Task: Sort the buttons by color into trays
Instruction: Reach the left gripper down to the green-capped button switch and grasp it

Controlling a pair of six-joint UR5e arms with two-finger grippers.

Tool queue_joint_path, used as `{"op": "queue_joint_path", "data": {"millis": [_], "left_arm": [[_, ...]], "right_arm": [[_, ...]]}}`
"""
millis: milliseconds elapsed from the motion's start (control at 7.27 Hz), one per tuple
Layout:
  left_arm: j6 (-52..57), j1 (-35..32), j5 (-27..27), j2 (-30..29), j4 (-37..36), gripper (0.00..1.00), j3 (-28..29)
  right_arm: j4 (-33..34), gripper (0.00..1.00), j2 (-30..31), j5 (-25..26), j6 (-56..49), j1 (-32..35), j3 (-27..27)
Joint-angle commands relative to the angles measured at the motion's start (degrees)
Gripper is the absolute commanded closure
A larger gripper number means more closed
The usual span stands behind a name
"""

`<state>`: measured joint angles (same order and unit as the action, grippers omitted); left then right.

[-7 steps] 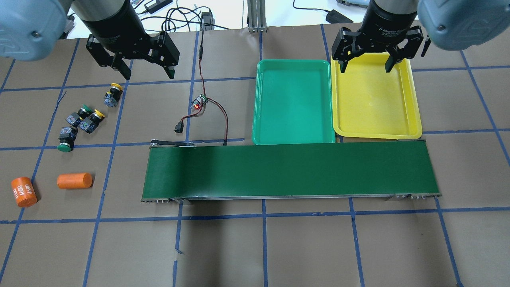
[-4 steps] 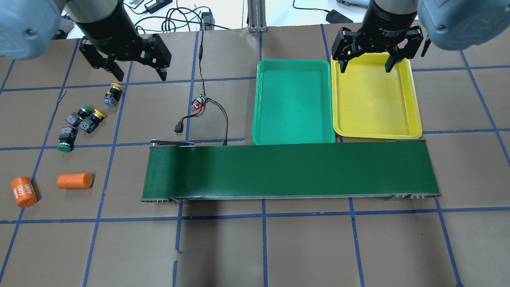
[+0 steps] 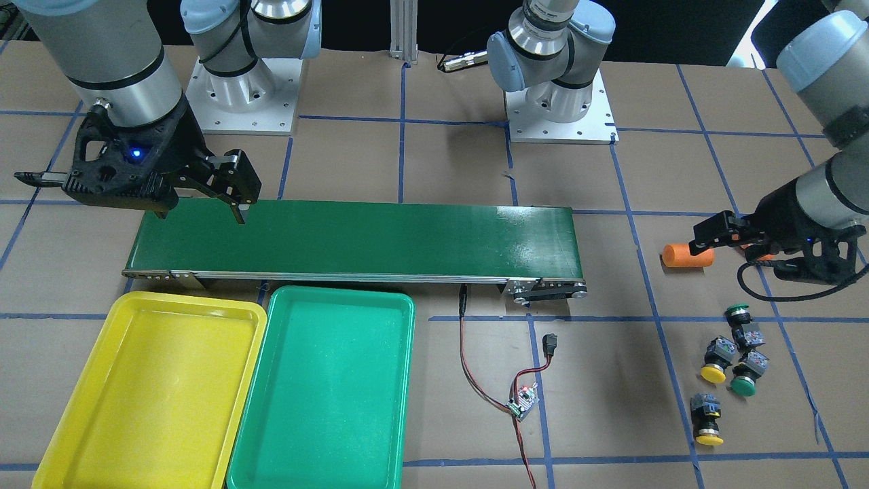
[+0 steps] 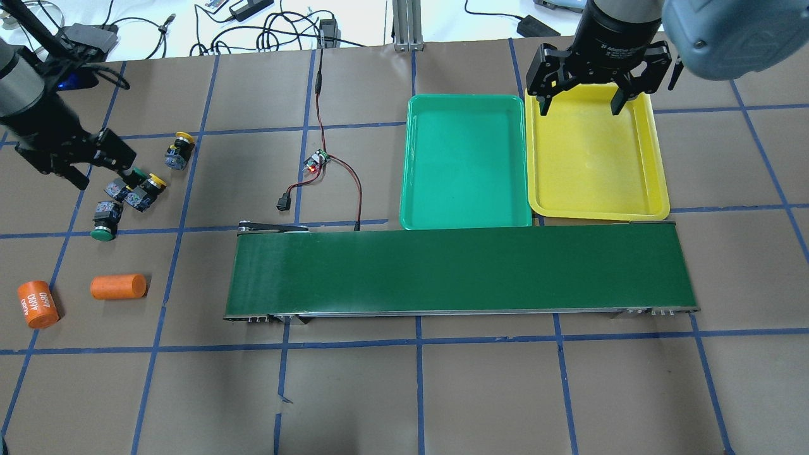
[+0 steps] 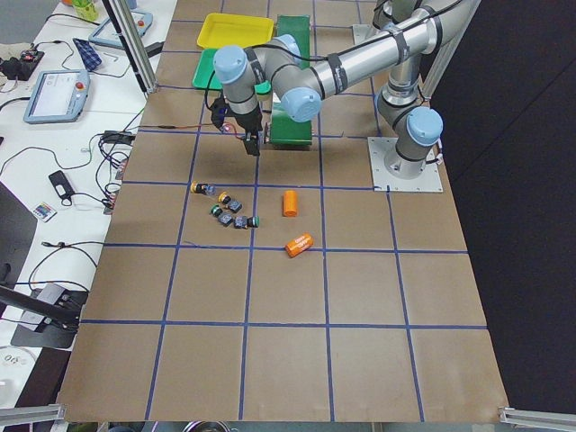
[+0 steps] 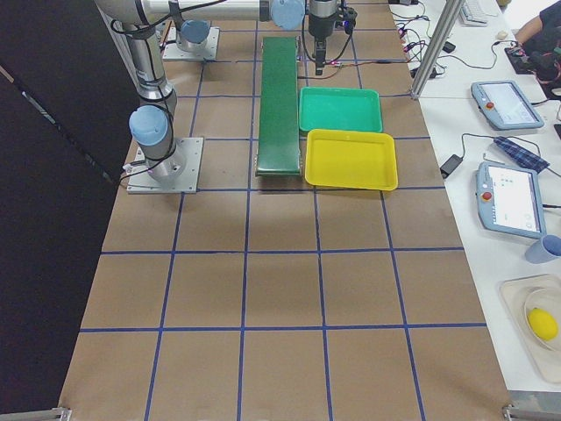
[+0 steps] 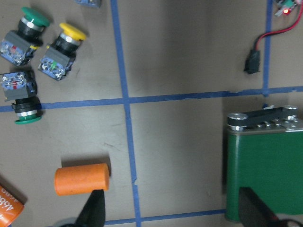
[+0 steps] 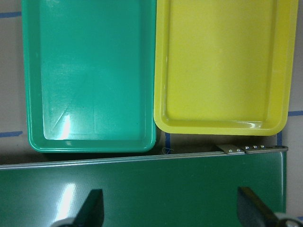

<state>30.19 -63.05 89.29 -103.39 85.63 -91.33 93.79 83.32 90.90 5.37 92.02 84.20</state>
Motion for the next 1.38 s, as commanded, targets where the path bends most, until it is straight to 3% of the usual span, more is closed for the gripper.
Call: {"op": "queue_joint_path", "data": {"millis": [0,550,1238], "left_arm": [[4.9,4.8,0.0,-4.7,-4.5,0.0,-0.6],[9.9,8.3,-0.2,-12.2,-14.9,0.0,-0.7],[10.1,8.6,0.1,-15.4,-19.4,0.0,-2.3]], "right_arm": [[0.0,0.0,-0.1,0.0,0.1,0.0,0.0],[0.0,0.0,-0.1,0.0,0.1,0.0,0.0],[0.0,0.0,-0.1,0.0,0.1,0.0,0.0]]}}
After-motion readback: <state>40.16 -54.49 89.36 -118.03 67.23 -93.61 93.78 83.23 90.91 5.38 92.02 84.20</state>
